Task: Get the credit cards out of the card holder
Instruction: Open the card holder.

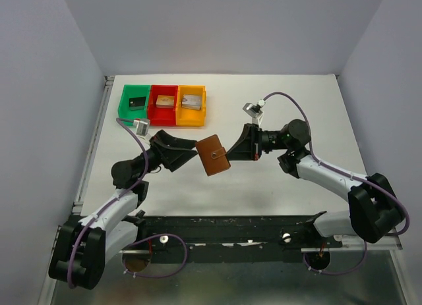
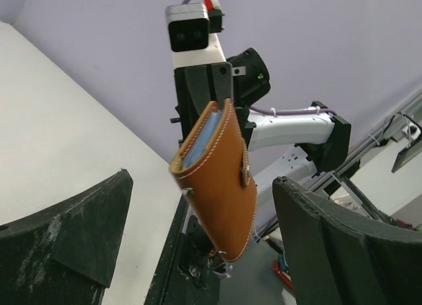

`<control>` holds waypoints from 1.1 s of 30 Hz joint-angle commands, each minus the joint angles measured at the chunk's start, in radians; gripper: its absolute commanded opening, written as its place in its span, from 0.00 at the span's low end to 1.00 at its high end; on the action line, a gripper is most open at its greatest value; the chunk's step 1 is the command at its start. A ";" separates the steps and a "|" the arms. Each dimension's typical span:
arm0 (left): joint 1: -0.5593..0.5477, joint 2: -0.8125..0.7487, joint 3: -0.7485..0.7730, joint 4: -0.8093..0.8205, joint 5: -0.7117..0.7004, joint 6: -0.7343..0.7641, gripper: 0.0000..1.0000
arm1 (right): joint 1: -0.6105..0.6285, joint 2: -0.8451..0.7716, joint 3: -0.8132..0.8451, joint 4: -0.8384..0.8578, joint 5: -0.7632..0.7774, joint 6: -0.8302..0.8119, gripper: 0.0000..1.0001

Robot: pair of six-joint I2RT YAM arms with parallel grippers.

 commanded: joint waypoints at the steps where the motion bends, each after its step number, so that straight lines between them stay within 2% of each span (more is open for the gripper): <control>1: -0.057 0.000 0.052 0.050 0.029 0.078 0.99 | 0.011 -0.016 0.028 -0.054 -0.006 -0.060 0.00; 8: -0.079 0.012 0.055 0.062 0.029 0.083 0.95 | 0.026 -0.020 0.033 -0.065 -0.012 -0.060 0.00; 11: -0.087 0.021 0.061 0.082 0.036 0.077 0.88 | 0.028 -0.013 0.033 -0.056 -0.009 -0.049 0.00; 14: -0.097 0.029 0.068 0.094 0.048 0.072 0.82 | 0.028 0.013 0.025 0.039 -0.015 0.015 0.00; 17: -0.100 0.031 0.068 0.110 0.052 0.063 0.70 | 0.026 0.041 0.027 0.119 -0.023 0.075 0.01; 21: -0.102 0.022 0.068 0.111 0.053 0.058 0.57 | 0.028 0.041 0.035 0.094 -0.035 0.063 0.00; 24: -0.102 0.006 0.071 0.096 0.055 0.069 0.49 | 0.028 0.012 0.050 -0.036 -0.033 -0.024 0.01; 27: -0.102 -0.005 0.077 0.068 0.058 0.083 0.35 | 0.028 -0.032 0.087 -0.305 -0.006 -0.184 0.00; 30: -0.102 -0.014 0.081 0.041 0.062 0.095 0.31 | 0.028 -0.066 0.131 -0.523 0.025 -0.317 0.00; 32: -0.102 -0.023 0.086 0.019 0.068 0.104 0.28 | 0.028 -0.089 0.160 -0.660 0.052 -0.398 0.07; 33: -0.102 -0.029 0.087 0.006 0.073 0.111 0.24 | 0.026 -0.098 0.179 -0.726 0.072 -0.438 0.18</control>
